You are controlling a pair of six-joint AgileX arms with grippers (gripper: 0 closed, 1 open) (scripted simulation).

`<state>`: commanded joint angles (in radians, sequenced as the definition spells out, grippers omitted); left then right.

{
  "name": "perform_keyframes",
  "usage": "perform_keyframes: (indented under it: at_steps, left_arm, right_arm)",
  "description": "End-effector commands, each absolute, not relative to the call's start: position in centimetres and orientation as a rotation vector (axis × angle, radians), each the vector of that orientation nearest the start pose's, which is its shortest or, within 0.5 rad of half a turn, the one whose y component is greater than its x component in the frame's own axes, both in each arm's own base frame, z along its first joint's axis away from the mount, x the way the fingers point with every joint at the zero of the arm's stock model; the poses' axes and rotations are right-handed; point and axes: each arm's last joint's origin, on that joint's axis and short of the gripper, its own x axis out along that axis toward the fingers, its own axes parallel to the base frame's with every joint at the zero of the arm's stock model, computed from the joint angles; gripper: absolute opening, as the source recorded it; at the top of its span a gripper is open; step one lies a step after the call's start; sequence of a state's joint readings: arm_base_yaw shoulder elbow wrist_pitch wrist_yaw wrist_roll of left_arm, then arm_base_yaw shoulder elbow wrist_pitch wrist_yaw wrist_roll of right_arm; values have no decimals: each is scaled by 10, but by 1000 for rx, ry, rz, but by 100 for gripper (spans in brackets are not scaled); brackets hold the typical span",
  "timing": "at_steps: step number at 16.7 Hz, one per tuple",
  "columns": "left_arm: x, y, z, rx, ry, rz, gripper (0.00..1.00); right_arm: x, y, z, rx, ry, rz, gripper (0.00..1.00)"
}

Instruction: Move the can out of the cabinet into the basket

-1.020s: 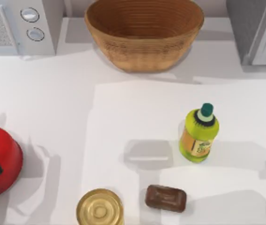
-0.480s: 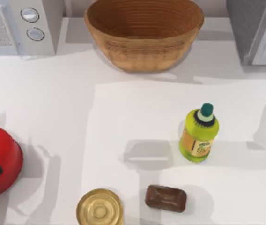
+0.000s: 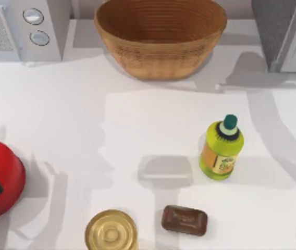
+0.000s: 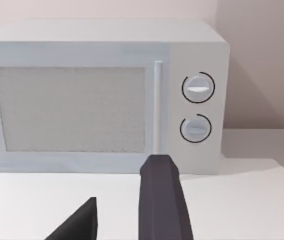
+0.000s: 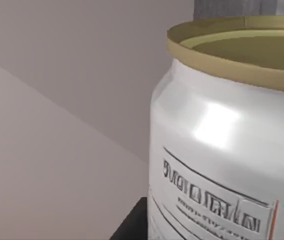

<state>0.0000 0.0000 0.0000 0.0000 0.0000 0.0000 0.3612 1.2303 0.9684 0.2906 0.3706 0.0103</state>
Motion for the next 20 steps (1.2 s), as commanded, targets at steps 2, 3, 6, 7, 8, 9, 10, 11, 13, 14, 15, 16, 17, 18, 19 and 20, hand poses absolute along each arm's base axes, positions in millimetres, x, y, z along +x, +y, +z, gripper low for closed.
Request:
perform_keyframes:
  at_steps: [2, 3, 6, 7, 8, 9, 10, 11, 13, 14, 15, 16, 17, 18, 19, 20]
  left_arm:
    - [106, -1, 160, 0, 0, 0, 100]
    - [106, -1, 160, 0, 0, 0, 100]
    - [106, -1, 160, 0, 0, 0, 100]
    - [106, -1, 160, 0, 0, 0, 100]
    - [106, -1, 160, 0, 0, 0, 100]
    - [106, -1, 160, 0, 0, 0, 100]
    - [106, -1, 160, 0, 0, 0, 100]
    - [106, -1, 160, 0, 0, 0, 100]
    - [106, -1, 160, 0, 0, 0, 100]
    - [106, -1, 160, 0, 0, 0, 100]
    - [106, -1, 160, 0, 0, 0, 100]
    - [106, -1, 160, 0, 0, 0, 100]
    - [106, -1, 160, 0, 0, 0, 100]
    - [106, -1, 160, 0, 0, 0, 100]
    - [106, -1, 160, 0, 0, 0, 100]
    - [106, -1, 160, 0, 0, 0, 100]
  right_arm:
    - [316, 131, 344, 5, -23, 4, 0]
    - [337, 152, 338, 4, -19, 5, 0]
    - [387, 213, 307, 0, -6, 6, 0]
    - [399, 232, 294, -2, -2, 6, 0]
    - [409, 249, 281, -3, 1, 6, 0]
    - [416, 264, 268, -4, 4, 6, 0]
    - [422, 277, 257, -4, 5, 6, 0]
    - [426, 288, 247, -3, 4, 5, 0]
    - [430, 301, 235, -1, 2, 5, 0]
    - [431, 304, 232, 0, 2, 5, 0]
    - [431, 305, 232, 0, 2, 5, 0]
    - [431, 305, 232, 0, 2, 5, 0]
    - [431, 305, 232, 0, 2, 5, 0]
    - [431, 305, 232, 0, 2, 5, 0]
    - [433, 303, 227, -7, 14, 3, 0]
    - [433, 303, 227, -6, 13, 3, 0]
